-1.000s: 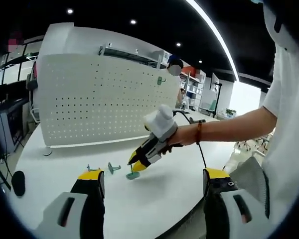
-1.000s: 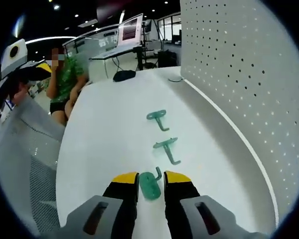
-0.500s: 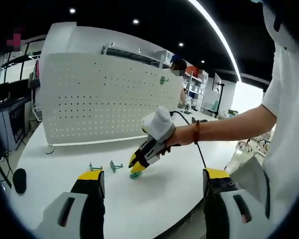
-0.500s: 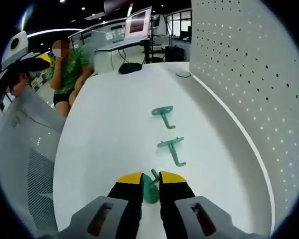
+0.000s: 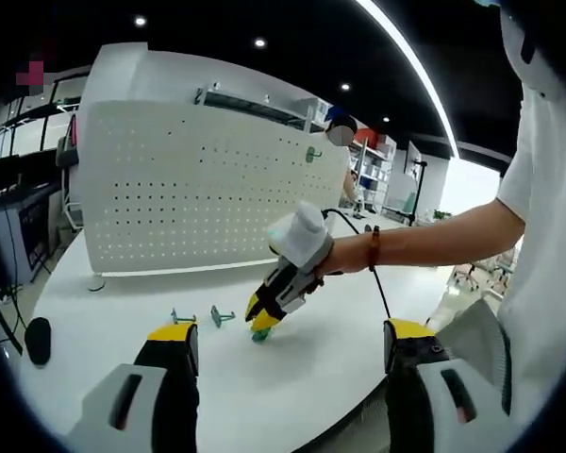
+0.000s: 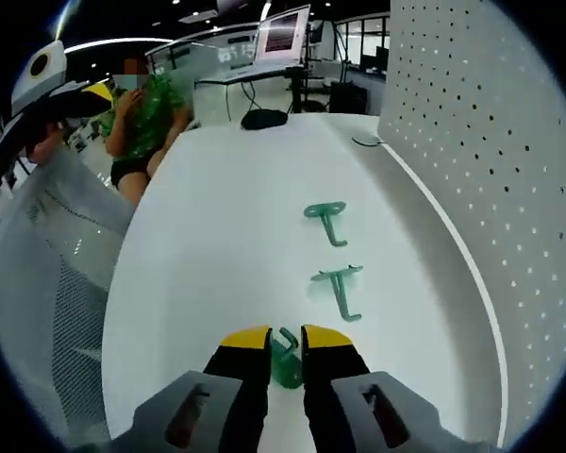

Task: Insert the hook assembly into the mounting plate slot until the hook locks in place.

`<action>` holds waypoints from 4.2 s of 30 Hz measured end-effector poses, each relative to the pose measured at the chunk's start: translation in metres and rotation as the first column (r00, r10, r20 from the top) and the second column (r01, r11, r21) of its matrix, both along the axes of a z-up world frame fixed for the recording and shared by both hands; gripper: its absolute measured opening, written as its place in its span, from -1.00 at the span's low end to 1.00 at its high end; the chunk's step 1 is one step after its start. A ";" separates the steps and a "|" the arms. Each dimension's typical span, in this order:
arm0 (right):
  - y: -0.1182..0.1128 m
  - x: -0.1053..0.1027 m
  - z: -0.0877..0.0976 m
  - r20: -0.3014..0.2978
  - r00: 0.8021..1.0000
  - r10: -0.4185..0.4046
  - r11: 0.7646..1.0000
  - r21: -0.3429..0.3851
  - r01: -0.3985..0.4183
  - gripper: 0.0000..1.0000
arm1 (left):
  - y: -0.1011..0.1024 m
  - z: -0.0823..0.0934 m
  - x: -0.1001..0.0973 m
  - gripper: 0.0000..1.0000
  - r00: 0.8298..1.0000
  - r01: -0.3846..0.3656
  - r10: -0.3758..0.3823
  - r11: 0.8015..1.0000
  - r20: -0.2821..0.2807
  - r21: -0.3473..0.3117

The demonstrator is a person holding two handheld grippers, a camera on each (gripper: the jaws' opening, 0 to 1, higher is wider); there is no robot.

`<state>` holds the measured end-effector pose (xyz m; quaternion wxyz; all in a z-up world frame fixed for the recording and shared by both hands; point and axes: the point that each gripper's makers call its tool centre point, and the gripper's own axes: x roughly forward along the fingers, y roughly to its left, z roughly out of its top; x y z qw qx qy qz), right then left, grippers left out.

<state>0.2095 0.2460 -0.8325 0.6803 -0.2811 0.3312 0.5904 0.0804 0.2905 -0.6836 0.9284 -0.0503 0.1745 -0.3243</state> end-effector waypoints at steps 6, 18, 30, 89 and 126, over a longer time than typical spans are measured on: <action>-0.002 0.008 0.007 -0.013 0.998 -0.062 0.998 0.006 0.062 -0.96 | 0.000 0.000 -0.002 0.66 1.000 -0.004 0.004 1.000 0.002 -0.006; -0.028 -0.002 0.004 -0.101 0.991 -0.092 0.995 -0.038 0.089 -0.94 | -0.003 0.001 -0.002 0.65 1.000 0.007 -0.007 1.000 0.006 -0.009; -0.035 -0.017 0.003 -0.177 0.983 -0.048 0.997 -0.063 0.037 -0.80 | -0.002 0.003 -0.002 0.64 1.000 0.015 -0.015 1.000 0.009 -0.008; -0.047 0.006 0.085 -0.023 0.901 -0.434 0.879 0.209 0.429 -0.98 | -0.010 0.031 -0.021 0.61 0.994 0.081 -0.076 0.995 0.083 -0.056; -0.096 0.031 0.196 0.214 0.572 -0.792 0.586 0.530 0.613 -0.99 | 0.005 0.055 -0.042 0.64 0.960 0.224 -0.206 0.971 0.190 -0.083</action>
